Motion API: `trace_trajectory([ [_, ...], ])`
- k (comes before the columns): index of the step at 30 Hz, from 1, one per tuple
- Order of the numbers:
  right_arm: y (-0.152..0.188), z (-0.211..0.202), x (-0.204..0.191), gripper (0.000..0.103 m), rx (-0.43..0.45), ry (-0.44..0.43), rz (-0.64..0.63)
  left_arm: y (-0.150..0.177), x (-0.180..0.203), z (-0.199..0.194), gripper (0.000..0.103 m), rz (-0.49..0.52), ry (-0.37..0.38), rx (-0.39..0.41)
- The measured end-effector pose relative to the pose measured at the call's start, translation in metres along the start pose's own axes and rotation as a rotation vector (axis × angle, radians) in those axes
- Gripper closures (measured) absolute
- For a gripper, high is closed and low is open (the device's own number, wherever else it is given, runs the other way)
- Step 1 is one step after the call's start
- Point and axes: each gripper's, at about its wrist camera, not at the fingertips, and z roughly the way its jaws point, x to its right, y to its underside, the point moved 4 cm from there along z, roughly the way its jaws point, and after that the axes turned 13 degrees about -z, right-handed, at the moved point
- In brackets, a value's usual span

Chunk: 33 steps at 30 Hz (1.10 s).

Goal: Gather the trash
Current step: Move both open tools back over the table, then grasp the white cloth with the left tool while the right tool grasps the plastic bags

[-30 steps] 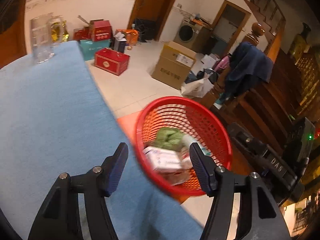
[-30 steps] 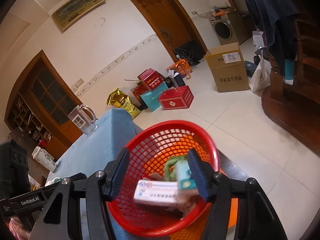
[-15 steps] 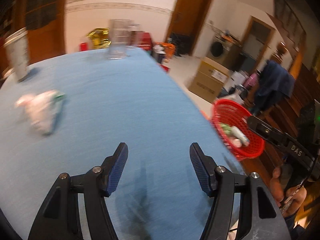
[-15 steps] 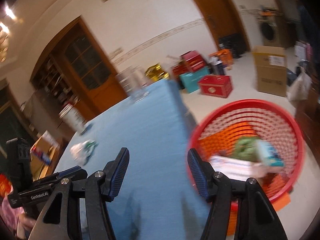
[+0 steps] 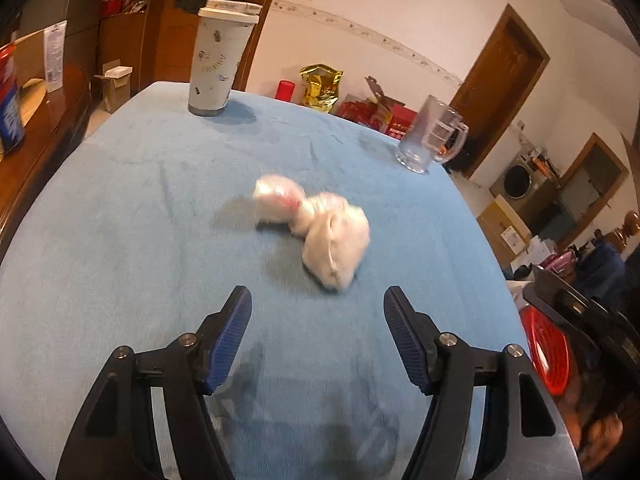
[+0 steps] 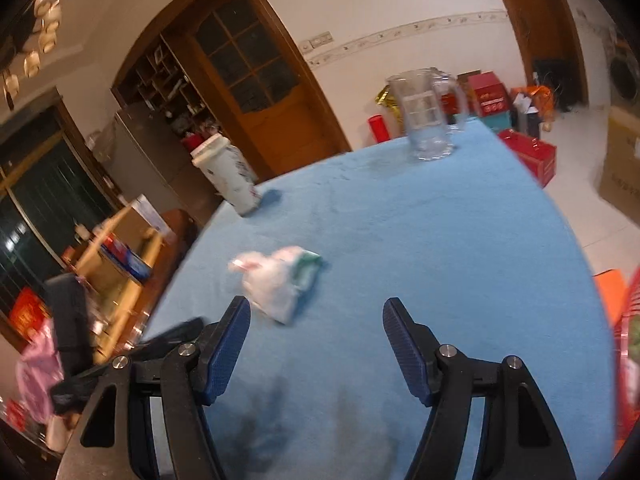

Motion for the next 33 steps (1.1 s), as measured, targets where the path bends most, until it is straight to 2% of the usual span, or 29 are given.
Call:
trace_trajectory([
  [2, -0.003, 0.001, -0.006, 0.03, 0.024, 0.015, -0.011, -0.007, 0.011, 0.019, 0.029, 0.021, -0.012, -0.015],
  [7, 0.003, 0.003, -0.002, 0.029, 0.019, 0.067, -0.03, -0.017, 0.034, 0.082, 0.03, 0.098, -0.15, -0.04],
  [8, 0.003, 0.005, 0.001, 0.029, 0.012, 0.074, -0.033, -0.015, 0.037, 0.094, 0.041, 0.108, -0.158, -0.061],
  [9, 0.003, 0.003, 0.004, 0.029, 0.008, 0.081, -0.034, -0.011, 0.037, 0.103, 0.065, 0.115, -0.166, -0.085],
  [10, 0.004, 0.003, 0.008, 0.029, 0.003, 0.088, -0.034, -0.006, 0.036, 0.108, 0.072, 0.119, -0.165, -0.103],
  [11, 0.004, 0.003, 0.011, 0.029, -0.001, 0.09, -0.033, -0.002, 0.033, 0.108, 0.073, 0.122, -0.161, -0.093],
  [13, 0.003, 0.004, 0.014, 0.029, -0.003, 0.089, -0.036, 0.004, 0.031, 0.098, 0.075, 0.142, -0.164, -0.074],
  [18, -0.005, 0.019, 0.009, 0.029, -0.016, 0.046, -0.055, 0.025, 0.001, 0.046, 0.076, 0.127, -0.111, -0.047],
  [21, -0.016, 0.046, -0.004, 0.03, -0.042, -0.016, -0.085, 0.041, -0.032, 0.013, 0.076, 0.095, -0.138, 0.003],
  [25, -0.036, 0.097, -0.021, 0.03, -0.102, -0.088, -0.11, 0.053, -0.075, -0.014, 0.076, -0.006, -0.171, 0.066],
  [26, -0.043, 0.115, -0.026, 0.031, -0.117, -0.095, -0.126, 0.054, -0.081, -0.016, 0.076, -0.022, -0.178, 0.08],
  [29, -0.058, 0.164, -0.033, 0.057, -0.17, -0.078, -0.173, 0.053, -0.089, -0.019, 0.076, -0.063, -0.14, 0.084],
  [31, -0.063, 0.192, -0.03, 0.057, -0.197, -0.069, -0.155, 0.054, -0.091, -0.019, 0.076, -0.066, -0.124, 0.066],
  [33, -0.063, 0.22, -0.03, 0.057, -0.249, -0.101, -0.136, 0.055, -0.092, -0.017, 0.075, -0.069, -0.122, 0.056],
])
